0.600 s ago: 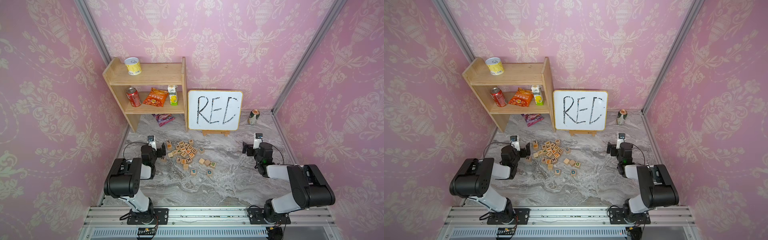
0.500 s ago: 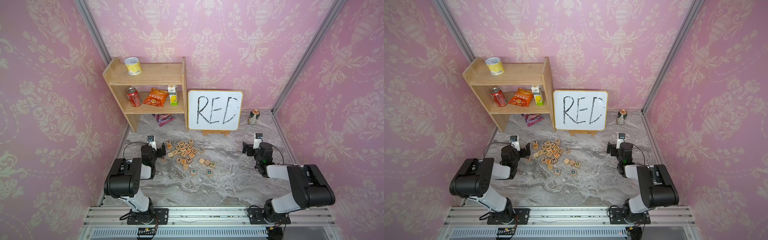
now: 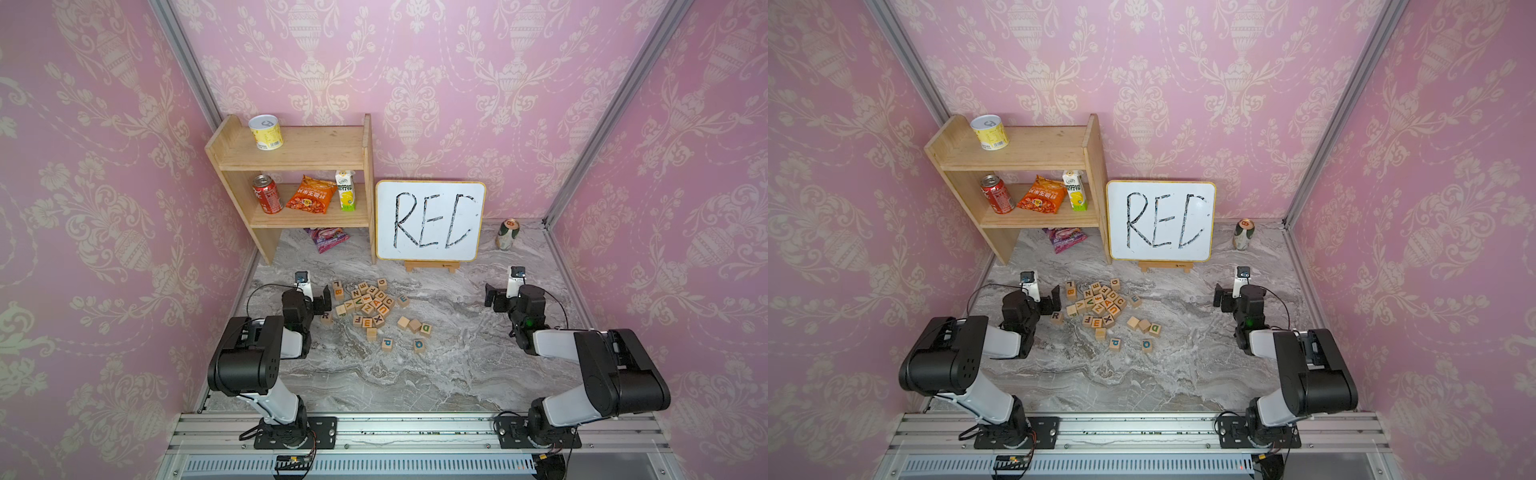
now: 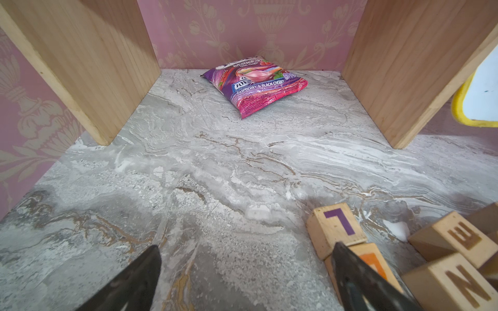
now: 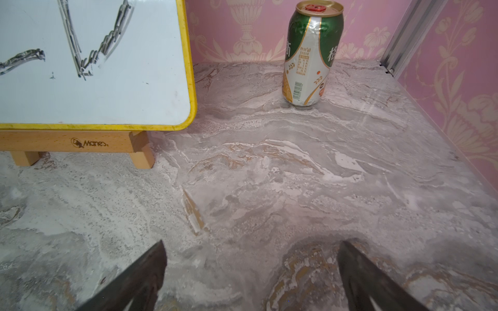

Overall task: Assemble the uppercase word "red" with letter blocks
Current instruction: Pick up the letter block from the center of the board.

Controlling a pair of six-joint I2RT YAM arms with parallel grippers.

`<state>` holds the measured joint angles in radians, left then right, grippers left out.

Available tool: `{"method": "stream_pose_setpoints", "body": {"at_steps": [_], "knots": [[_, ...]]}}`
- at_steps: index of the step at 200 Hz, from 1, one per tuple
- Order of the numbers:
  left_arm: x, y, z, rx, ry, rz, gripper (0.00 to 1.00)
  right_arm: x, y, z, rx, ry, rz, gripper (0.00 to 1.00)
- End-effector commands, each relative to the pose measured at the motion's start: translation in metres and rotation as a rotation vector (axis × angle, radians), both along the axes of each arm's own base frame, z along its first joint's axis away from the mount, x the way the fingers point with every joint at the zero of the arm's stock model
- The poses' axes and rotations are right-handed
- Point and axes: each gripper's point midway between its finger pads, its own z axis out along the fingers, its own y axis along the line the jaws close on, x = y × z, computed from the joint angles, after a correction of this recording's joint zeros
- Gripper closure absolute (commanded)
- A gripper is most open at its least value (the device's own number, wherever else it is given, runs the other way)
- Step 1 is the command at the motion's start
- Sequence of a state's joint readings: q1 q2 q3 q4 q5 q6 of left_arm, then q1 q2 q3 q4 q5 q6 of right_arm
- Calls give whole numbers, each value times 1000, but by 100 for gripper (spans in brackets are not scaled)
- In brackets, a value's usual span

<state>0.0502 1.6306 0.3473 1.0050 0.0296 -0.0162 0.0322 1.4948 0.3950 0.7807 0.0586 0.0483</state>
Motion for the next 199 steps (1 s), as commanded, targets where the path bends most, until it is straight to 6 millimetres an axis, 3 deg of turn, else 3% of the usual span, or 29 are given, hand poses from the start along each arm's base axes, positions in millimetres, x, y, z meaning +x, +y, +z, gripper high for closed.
{"method": "stream_pose_setpoints", "body": {"at_steps": [1, 91, 155, 199], "knots": [[3, 5, 2, -1, -1, 26, 1, 2, -2, 3, -7, -11, 4, 0], [3, 4, 7, 9, -2, 20, 1, 11, 0, 16, -13, 77, 11, 0], [-2, 4, 20, 40, -20, 47, 1, -10, 7, 29, 31, 161, 17, 0], [-5, -1, 35, 55, 27, 38, 1, -25, 33, 45, 38, 266, 93, 0]]}}
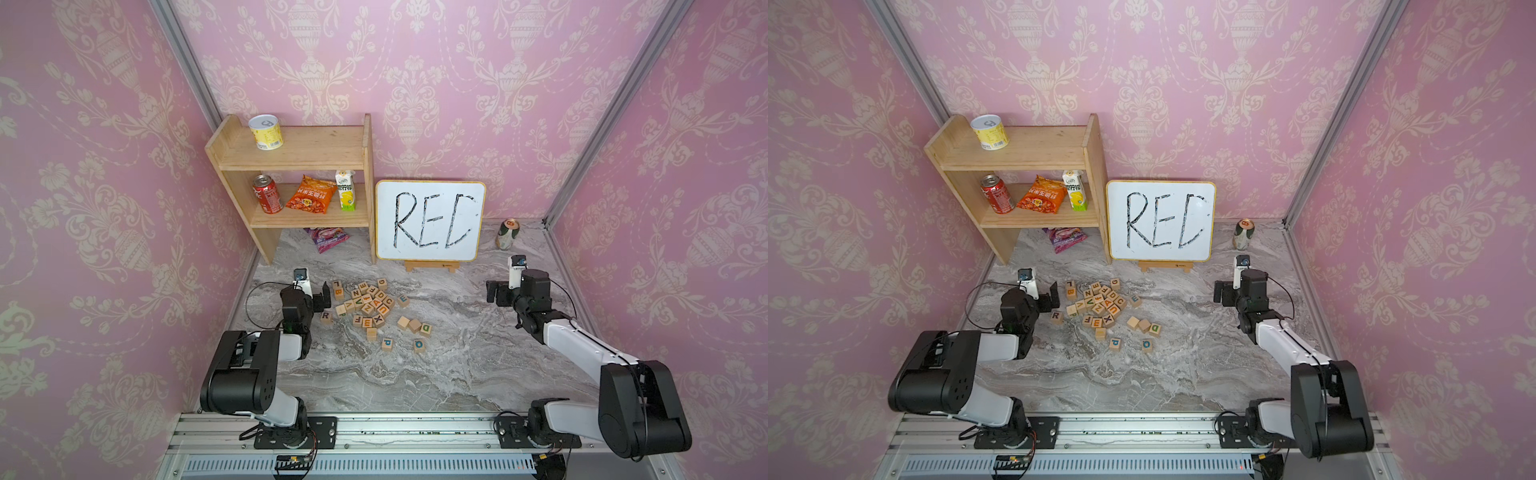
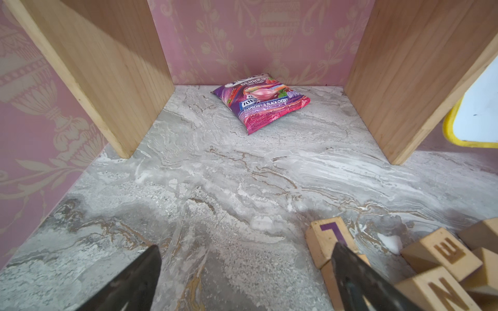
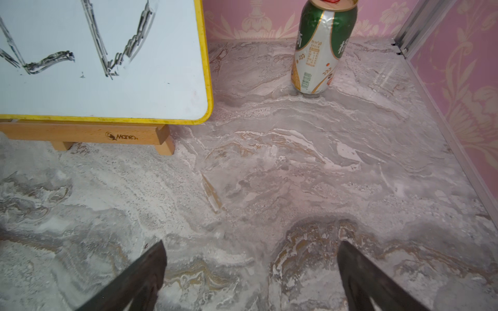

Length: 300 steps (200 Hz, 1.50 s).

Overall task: Assemble the uppercase word "red" with letter blocks
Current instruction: Pick up the letter block from the center of the board.

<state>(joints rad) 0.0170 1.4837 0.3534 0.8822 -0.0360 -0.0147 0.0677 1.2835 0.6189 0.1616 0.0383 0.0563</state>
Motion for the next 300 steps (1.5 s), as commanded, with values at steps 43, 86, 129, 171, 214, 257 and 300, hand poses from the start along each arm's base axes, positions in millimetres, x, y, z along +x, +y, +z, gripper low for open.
{"method": "stream_pose_setpoints", "body": {"at_steps": [43, 86, 129, 171, 214, 257, 300], "knots": [[-6, -2, 20, -5, 142, 18, 1, -25, 48, 27, 73, 158, 123, 0], [-26, -3, 17, -49, 267, 51, 1, -37, 82, 45, 100, 212, 202, 0], [-46, -7, 11, -105, 373, 73, 1, -51, 121, 66, 115, 236, 280, 0], [-59, -17, 9, -134, 486, 51, 1, -62, 148, 87, 135, 265, 328, 0], [-72, -26, 8, -154, 612, 22, 1, -76, 177, 111, 158, 275, 367, 0], [-88, -31, 7, -141, 674, 0, 1, -95, 206, 123, 142, 276, 399, 0], [-97, -26, 10, -81, 726, 10, 1, -102, 233, 137, 147, 296, 440, 0]]}}
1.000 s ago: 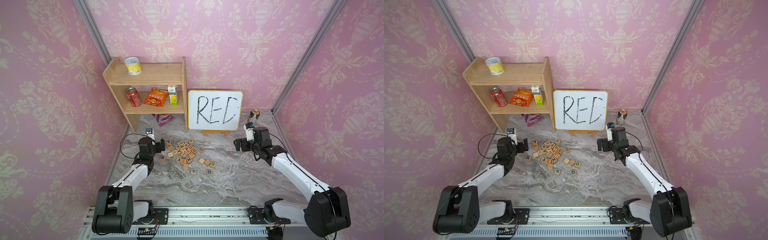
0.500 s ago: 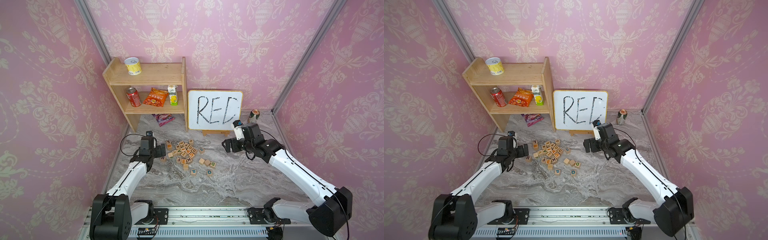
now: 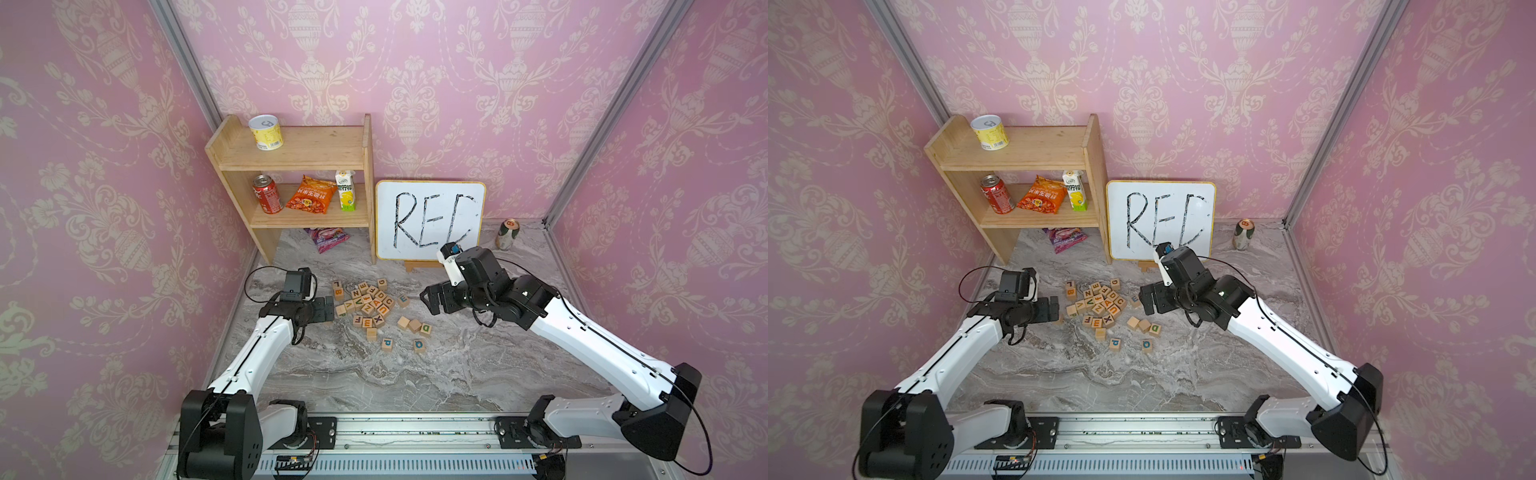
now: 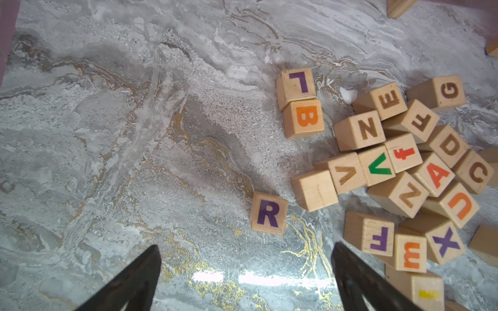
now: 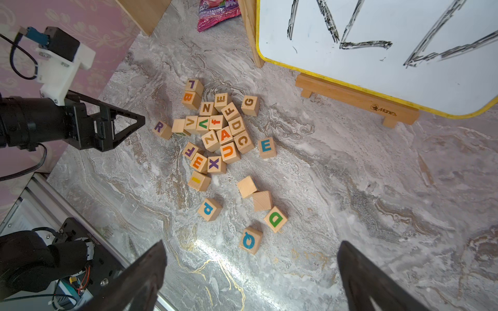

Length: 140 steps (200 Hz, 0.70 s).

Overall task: Assemble the uppercase word "red" with letter blocks
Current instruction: Pick up the letter block from the center of the board.

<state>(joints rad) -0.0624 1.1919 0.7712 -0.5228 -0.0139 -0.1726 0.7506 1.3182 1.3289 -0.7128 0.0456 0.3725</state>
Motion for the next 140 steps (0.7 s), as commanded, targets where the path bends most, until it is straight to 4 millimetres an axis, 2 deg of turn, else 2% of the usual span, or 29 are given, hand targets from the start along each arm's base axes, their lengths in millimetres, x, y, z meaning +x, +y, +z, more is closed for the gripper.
{"method": "stream_pose_setpoints", "body": {"at_steps": [1, 47, 72, 103, 140], "knots": [[-8, 3, 9, 41, 39, -14, 1, 0, 5, 5, -13, 32, -27, 0], [-16, 9, 12, 75, 100, -2, 1, -2, 25, 23, -5, 52, 27, 0], [-14, 0, 21, 50, 106, -57, 1, -3, 34, 34, 20, 63, 48, 0], [-12, -4, 31, 52, 128, -93, 1, -6, 41, 32, 6, 109, 78, 0], [-13, -16, 18, 14, 157, -95, 1, -10, 39, 26, -40, 147, 71, 0]]}}
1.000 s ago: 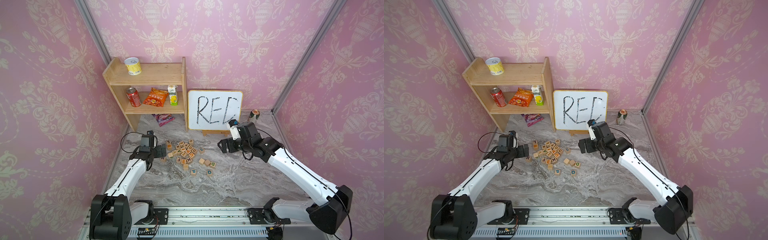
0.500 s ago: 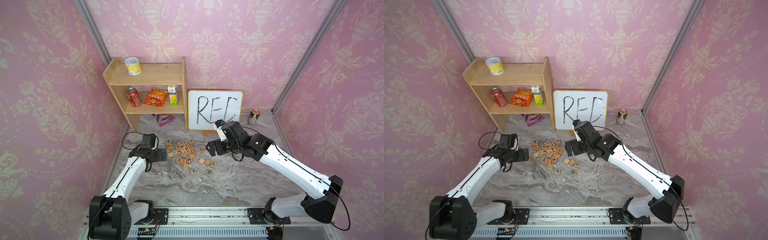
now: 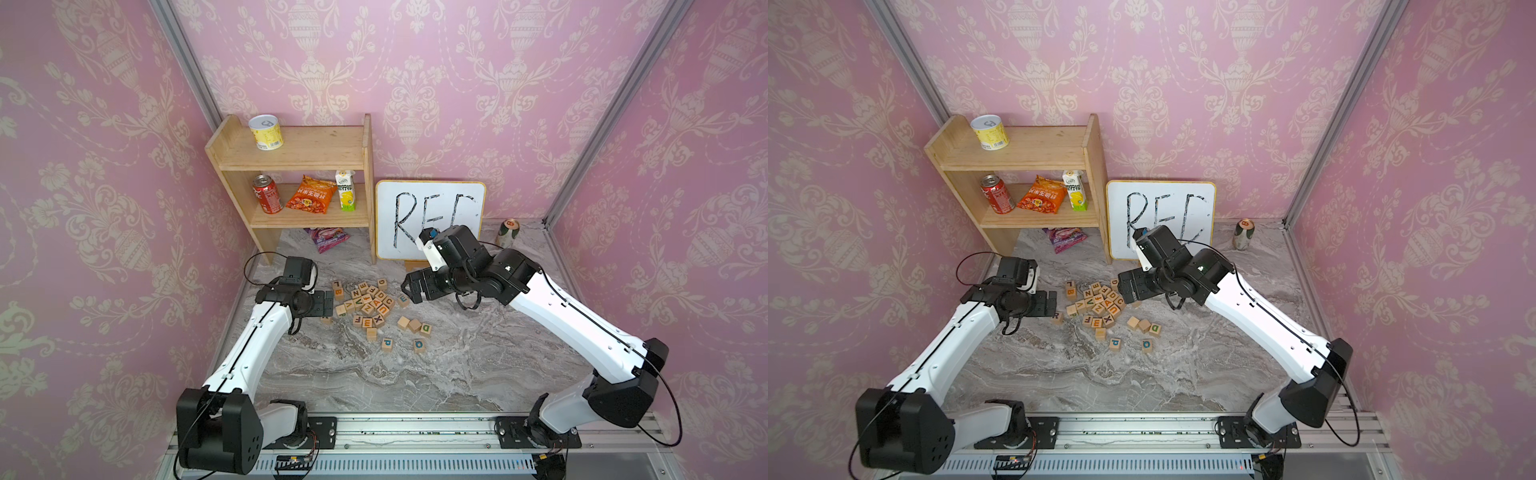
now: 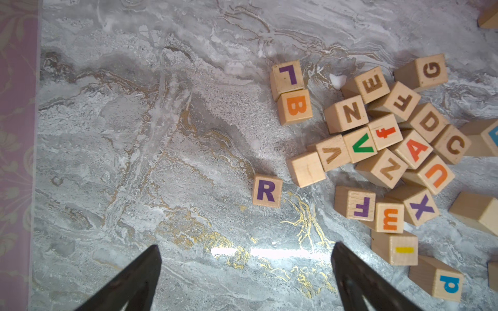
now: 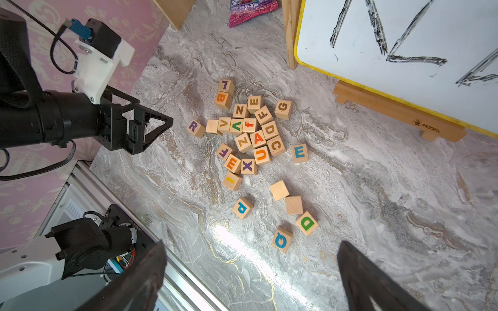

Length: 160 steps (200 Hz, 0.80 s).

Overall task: Assemble the uppercase word "red" with letter blocks
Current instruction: Pick up the letter block from the center of the board.

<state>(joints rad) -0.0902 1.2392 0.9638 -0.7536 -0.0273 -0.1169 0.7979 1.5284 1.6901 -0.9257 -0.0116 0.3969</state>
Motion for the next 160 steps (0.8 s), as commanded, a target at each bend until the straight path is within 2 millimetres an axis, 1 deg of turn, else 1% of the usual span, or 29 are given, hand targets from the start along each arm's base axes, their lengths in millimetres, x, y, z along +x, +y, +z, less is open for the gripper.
{"method": "stream_pose_setpoints", "body": {"at_steps": [1, 17, 38, 57, 76, 94, 100, 114, 123, 132, 138, 152, 160], "knots": [[-10, -10, -13, -30, 75, -20, 1, -13, -3, -8, -43, 61, 3, 0], [-8, -12, -17, -50, 87, -9, 1, -15, -5, -11, -50, 61, -5, 0], [-6, -14, -19, -55, 93, -8, 1, -19, -2, -17, -44, 64, 4, 0], [-5, -18, -26, -73, 114, -18, 2, -24, 4, -23, -40, 80, 21, 0], [-3, -19, -34, -77, 130, -18, 5, -28, 8, -30, -46, 89, 37, 0], [-4, -20, -41, -83, 144, -18, 8, -30, 10, -32, -49, 91, 45, 0], [-4, -20, -44, -83, 151, -19, 10, -30, 10, -33, -52, 93, 46, 0], [-4, -20, -47, -81, 161, -15, 18, -31, 10, -34, -54, 89, 50, 0], [-4, -20, -50, -84, 165, -13, 20, -31, 9, -35, -57, 88, 51, 0], [-4, -21, -52, -88, 168, -18, 31, -31, 8, -36, -59, 88, 50, 0], [-4, -20, -53, -85, 168, -15, 35, -31, 8, -38, -61, 90, 51, 0], [-4, -21, -55, -87, 170, -16, 37, -31, 8, -40, -65, 94, 51, 0], [-5, -21, -56, -87, 174, -21, 40, -31, 8, -41, -67, 95, 51, 0]]}}
